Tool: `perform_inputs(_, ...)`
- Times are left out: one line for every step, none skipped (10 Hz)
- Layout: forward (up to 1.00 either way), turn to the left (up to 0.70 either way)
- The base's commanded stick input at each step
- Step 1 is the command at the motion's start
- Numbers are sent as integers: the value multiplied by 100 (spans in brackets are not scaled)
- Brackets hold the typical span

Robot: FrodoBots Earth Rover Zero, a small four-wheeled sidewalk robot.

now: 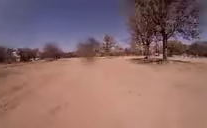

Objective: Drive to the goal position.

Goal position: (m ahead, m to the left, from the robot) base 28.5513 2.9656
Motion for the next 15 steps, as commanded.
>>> perform_inputs(100,0)
perform_inputs(100,0)
perform_inputs(100,0)
perform_inputs(100,0)
perform_inputs(100,0)
perform_inputs(100,0)
perform_inputs(100,0)
perform_inputs(100,0)
perform_inputs(100,0)
perform_inputs(100,0)
perform_inputs(100,0)
perform_inputs(100,0)
perform_inputs(100,0)
perform_inputs(100,0)
perform_inputs(100,0)
